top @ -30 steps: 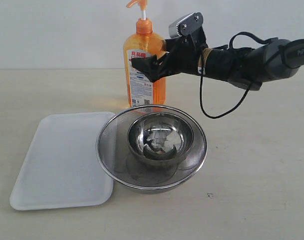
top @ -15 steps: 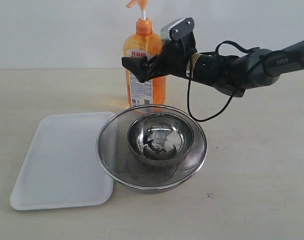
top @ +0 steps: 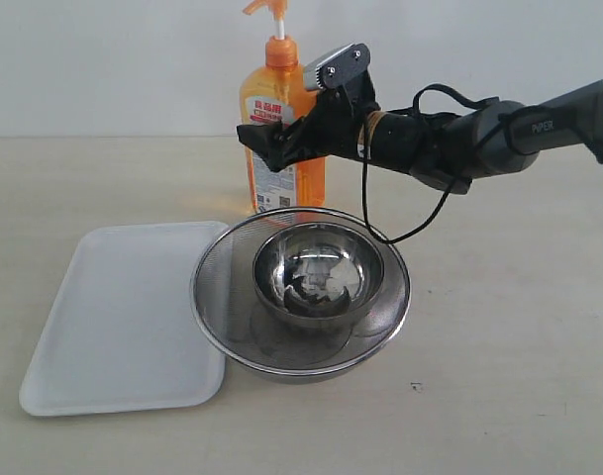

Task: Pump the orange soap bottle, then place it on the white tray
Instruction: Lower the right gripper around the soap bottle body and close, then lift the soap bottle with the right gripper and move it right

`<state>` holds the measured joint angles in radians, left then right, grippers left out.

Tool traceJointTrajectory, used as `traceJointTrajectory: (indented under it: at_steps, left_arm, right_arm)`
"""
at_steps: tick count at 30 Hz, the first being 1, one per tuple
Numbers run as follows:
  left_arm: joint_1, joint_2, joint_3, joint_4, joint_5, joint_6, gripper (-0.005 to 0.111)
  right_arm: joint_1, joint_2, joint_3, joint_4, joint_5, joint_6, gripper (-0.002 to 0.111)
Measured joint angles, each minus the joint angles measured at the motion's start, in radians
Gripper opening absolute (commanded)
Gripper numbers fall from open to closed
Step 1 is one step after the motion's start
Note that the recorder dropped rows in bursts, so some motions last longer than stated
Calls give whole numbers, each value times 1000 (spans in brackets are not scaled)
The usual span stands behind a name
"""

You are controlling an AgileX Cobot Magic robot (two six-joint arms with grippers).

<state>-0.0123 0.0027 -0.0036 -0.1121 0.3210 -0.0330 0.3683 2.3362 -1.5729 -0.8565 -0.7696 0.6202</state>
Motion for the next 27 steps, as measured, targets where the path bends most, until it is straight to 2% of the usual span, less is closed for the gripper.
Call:
traceJointTrajectory:
  at_steps: [4, 6, 9, 27]
  left_arm:
    - [0, 0, 0, 0, 0, 0, 5]
    - [0, 0, 0, 0, 0, 0, 5]
    - [0, 0, 0, 0, 0, 0, 5]
    - [0, 0, 0, 0, 0, 0, 5]
  right_arm:
    - [0, 0, 0, 0, 9, 35, 21]
    - [0, 0, 0, 0, 12, 40, 0]
    - [0, 0, 0, 0, 12, 44, 3]
    - [0, 0, -2, 11, 10, 35, 2]
